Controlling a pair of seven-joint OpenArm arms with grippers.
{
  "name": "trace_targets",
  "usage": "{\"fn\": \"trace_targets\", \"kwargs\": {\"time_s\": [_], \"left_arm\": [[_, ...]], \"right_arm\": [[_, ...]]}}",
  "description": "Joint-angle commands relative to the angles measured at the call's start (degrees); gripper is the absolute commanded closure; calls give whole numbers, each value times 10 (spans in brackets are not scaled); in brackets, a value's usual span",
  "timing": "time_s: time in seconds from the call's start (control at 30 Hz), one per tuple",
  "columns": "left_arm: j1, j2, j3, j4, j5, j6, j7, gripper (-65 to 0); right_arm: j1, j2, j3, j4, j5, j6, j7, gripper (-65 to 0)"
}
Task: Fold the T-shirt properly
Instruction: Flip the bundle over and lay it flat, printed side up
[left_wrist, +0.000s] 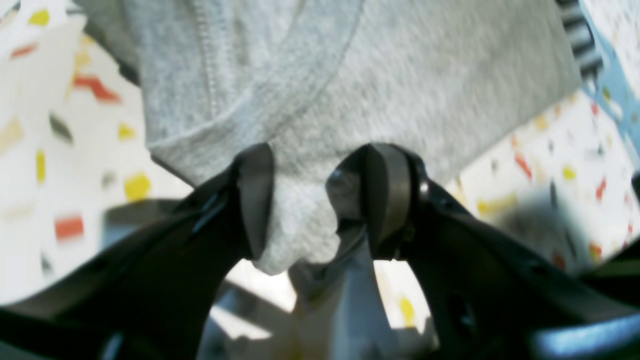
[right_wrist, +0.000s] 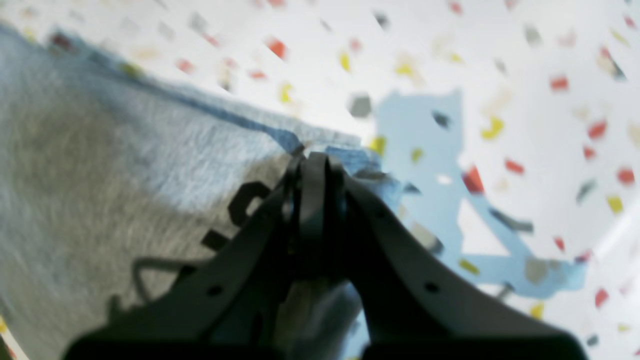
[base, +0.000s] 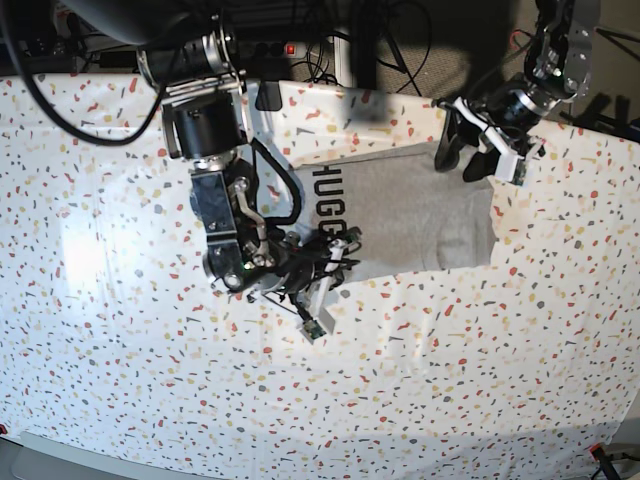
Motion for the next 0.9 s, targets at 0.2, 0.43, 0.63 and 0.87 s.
{"fn": "trace_targets", "kwargs": {"time_s": [0.2, 0.43, 0.63, 0.87], "left_arm": [[-70, -2, -2, -59, 17, 24, 41, -292], [-174, 24, -1, -166, 25, 20, 11, -291], [-271, 63, -1, -267, 64, -19, -7, -291], [-351, 108, -1, -329, 159, -46, -36, -291]], "right_arm": [[-5, 43, 0, 24, 0, 6, -11, 0], [-99, 57, 1, 136, -16, 6, -10, 0], [-188, 49, 0, 209, -16, 6, 22, 0], [-260, -9, 0, 255, -40, 6, 69, 0]]}}
